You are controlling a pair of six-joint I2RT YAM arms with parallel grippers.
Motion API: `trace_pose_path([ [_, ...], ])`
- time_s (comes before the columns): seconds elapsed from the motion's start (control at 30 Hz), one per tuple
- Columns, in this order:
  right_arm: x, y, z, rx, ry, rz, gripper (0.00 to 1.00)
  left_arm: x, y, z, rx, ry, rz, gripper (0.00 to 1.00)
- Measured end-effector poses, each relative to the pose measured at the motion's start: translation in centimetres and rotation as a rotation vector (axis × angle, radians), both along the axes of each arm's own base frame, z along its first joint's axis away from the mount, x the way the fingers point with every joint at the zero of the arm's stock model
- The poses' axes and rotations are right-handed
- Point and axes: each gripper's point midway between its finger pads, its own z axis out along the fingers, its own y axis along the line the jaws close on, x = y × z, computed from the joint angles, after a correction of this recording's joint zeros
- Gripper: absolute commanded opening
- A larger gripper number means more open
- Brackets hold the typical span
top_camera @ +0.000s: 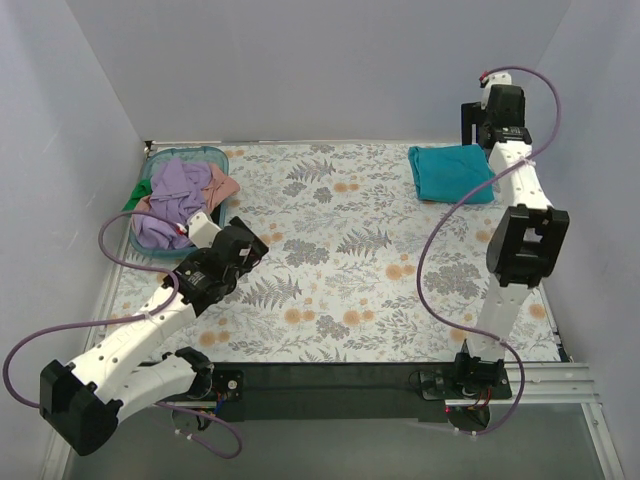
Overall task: Fold and stack the t-shirts
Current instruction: Neatly place the folded tshirt to the corner
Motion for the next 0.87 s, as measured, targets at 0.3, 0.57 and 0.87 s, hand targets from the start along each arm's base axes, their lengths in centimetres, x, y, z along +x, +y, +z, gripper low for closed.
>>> trace_pose_path([
  [0.3,-16.8,9.7,6.7,0.45,-0.19,0.146,0.98,-1.2,0.6,0.6,-0.019,0.005,-0.001,0.98],
  [0.57,-32.1,16.8,-9.6,0.715,0.147,0.232,0.99,-2.1,0.5,0.6,-0.049,0.007,-0.026,0.98],
  [0.87,-36.5,18.4,-10.5,0.811,0.056,0.334,0.98,-3.0,0.4,-0.9,-0.066,0.027,-0.042,0.98],
])
